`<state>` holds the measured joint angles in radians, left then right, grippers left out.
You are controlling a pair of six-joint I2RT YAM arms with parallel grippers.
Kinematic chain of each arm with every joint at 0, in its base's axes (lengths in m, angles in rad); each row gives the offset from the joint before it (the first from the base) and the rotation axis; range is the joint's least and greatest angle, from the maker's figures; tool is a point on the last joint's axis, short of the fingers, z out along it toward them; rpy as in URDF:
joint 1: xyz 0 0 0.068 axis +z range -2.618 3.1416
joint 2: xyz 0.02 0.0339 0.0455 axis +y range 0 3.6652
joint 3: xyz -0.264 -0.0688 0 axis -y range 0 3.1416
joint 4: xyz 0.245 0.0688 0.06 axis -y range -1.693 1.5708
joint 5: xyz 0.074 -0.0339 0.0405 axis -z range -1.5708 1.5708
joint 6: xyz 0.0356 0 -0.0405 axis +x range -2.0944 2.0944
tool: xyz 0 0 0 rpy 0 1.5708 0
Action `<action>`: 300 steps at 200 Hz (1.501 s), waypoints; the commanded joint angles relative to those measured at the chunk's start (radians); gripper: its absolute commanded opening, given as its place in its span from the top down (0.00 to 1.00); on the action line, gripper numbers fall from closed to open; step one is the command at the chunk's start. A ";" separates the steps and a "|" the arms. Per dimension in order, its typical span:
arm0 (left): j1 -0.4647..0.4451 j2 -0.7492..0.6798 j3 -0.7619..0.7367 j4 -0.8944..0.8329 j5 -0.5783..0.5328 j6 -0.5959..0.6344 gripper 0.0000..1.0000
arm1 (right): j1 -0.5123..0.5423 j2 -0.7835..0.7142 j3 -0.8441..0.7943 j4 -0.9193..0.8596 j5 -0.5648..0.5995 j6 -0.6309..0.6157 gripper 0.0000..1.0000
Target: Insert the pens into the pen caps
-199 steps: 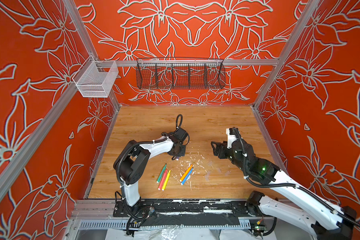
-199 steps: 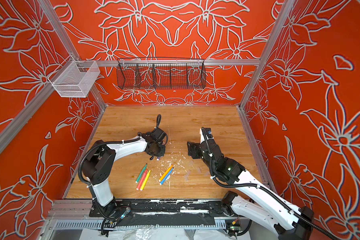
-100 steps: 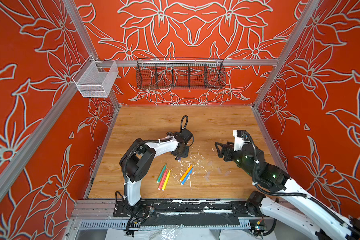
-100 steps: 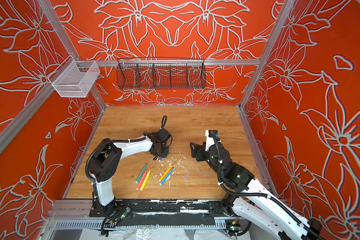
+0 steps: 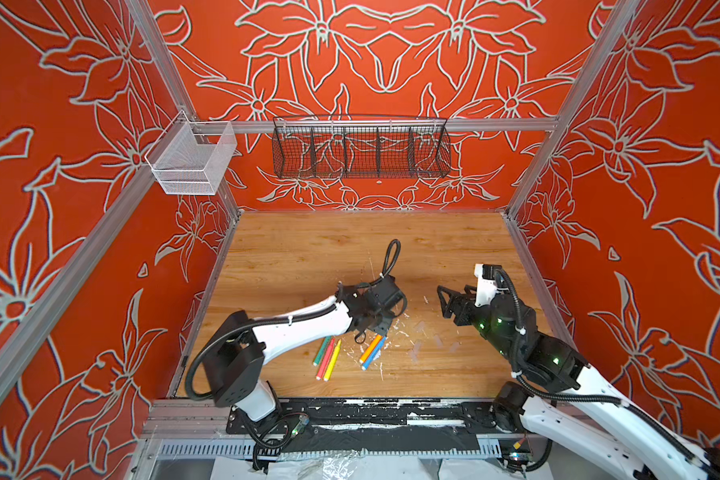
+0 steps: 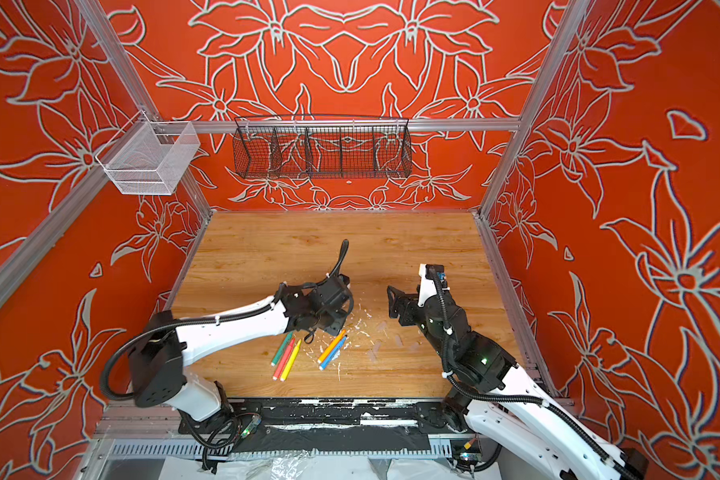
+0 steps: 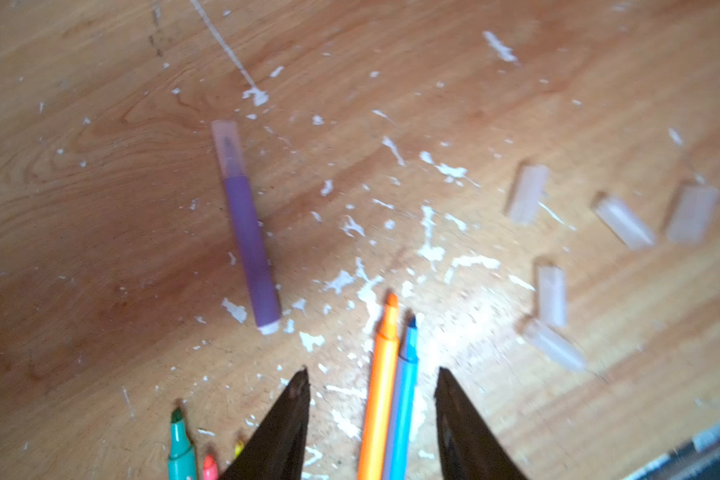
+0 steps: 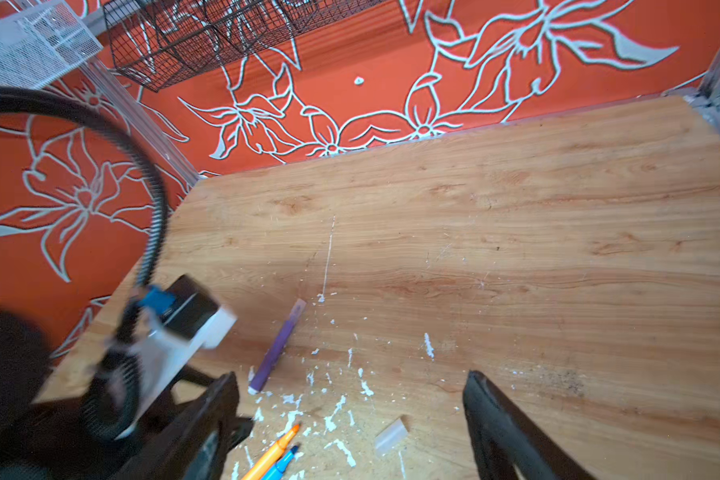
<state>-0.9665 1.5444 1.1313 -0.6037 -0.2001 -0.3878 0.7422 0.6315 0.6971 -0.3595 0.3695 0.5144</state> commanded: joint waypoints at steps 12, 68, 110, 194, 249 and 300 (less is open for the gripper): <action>-0.104 -0.034 -0.107 -0.033 -0.038 -0.061 0.56 | -0.024 0.001 -0.073 0.044 0.195 -0.070 0.08; -0.139 0.070 -0.145 0.004 -0.027 -0.112 0.62 | -0.117 0.013 -0.163 0.114 0.273 -0.086 0.07; -0.142 0.154 -0.142 0.001 -0.041 -0.146 0.68 | -0.205 -0.002 -0.204 0.137 0.212 -0.075 0.06; -0.143 0.153 -0.155 0.003 -0.069 -0.175 0.54 | -0.254 -0.009 -0.200 0.129 0.133 -0.058 0.06; -0.190 0.108 -0.114 -0.036 -0.075 -0.171 0.64 | -0.259 -0.018 -0.197 0.121 0.117 -0.053 0.06; -0.212 0.091 -0.134 -0.052 -0.092 -0.217 0.67 | -0.263 -0.004 -0.193 0.128 0.088 -0.044 0.06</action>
<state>-1.1778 1.6711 1.0119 -0.6235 -0.2764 -0.5694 0.4873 0.6258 0.5056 -0.2409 0.4789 0.4545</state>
